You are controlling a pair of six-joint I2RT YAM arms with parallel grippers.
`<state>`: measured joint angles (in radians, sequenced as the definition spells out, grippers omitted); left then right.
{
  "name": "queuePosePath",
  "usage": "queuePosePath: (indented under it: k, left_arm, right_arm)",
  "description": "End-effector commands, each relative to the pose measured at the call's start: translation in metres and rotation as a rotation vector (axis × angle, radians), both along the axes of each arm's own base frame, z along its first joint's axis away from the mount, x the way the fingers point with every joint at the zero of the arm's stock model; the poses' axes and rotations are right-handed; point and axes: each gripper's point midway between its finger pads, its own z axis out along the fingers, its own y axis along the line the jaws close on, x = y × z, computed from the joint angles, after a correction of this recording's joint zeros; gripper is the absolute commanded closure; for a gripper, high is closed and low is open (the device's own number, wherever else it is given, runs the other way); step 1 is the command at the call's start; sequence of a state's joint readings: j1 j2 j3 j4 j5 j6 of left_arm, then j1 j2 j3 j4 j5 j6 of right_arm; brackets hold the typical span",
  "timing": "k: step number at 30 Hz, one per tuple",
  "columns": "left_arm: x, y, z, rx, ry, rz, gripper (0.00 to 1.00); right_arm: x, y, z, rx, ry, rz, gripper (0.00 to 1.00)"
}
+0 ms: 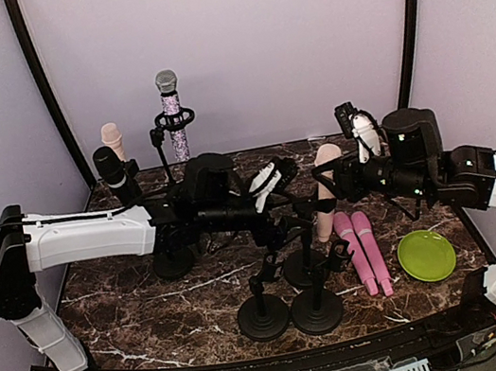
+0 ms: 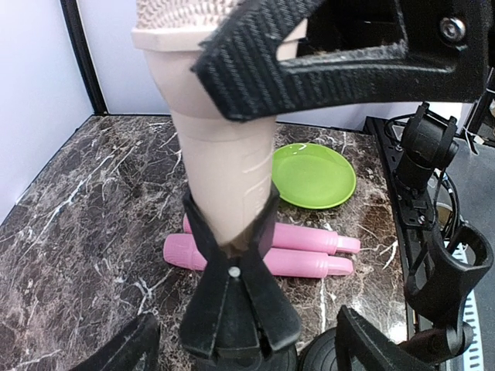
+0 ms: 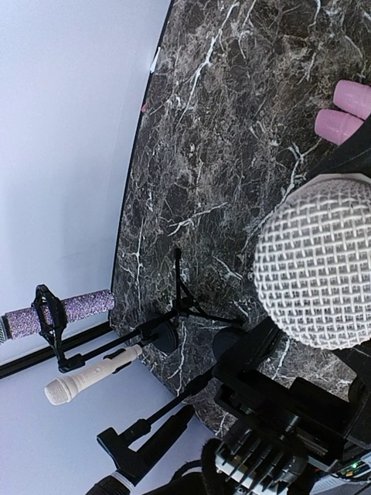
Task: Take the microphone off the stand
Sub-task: Hold the microphone stand with the microphone at the center of the board, then open the clamp for the microphone stand.
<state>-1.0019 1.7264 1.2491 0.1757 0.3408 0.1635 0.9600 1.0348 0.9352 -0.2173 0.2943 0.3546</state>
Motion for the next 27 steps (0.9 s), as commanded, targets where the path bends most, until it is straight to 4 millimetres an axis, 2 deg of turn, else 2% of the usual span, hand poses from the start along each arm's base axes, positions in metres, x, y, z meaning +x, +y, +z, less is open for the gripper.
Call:
queuePosePath:
  k: [1, 11, 14, 21, 25, 27]
  left_arm:
    - [0.002, 0.001, 0.015, -0.046, -0.021, 0.049, 0.19]
    - [0.002, -0.002, 0.010, -0.036, -0.021, 0.081, 0.22]
    - [0.002, -0.003, 0.011, -0.036, -0.032, 0.081, 0.28]
    - [-0.001, -0.004, 0.008, -0.023, -0.038, 0.077, 0.77]
    - [-0.002, -0.001, 0.007, -0.015, -0.043, 0.080, 0.89]
    - [-0.003, -0.001, 0.007, -0.014, -0.043, 0.077, 0.91]
  right_arm:
    - [0.004, -0.002, 0.028, 0.088, -0.061, -0.041, 0.77]
    - [0.003, -0.001, 0.026, 0.080, -0.064, -0.051, 0.79]
    - [0.003, -0.002, 0.026, 0.078, -0.064, -0.052, 0.79]
    - [0.003, -0.008, 0.027, 0.079, -0.065, -0.078, 0.80]
    - [0.004, -0.015, 0.031, 0.088, -0.072, -0.108, 0.80]
    - [0.004, -0.020, 0.034, 0.086, -0.075, -0.127, 0.81]
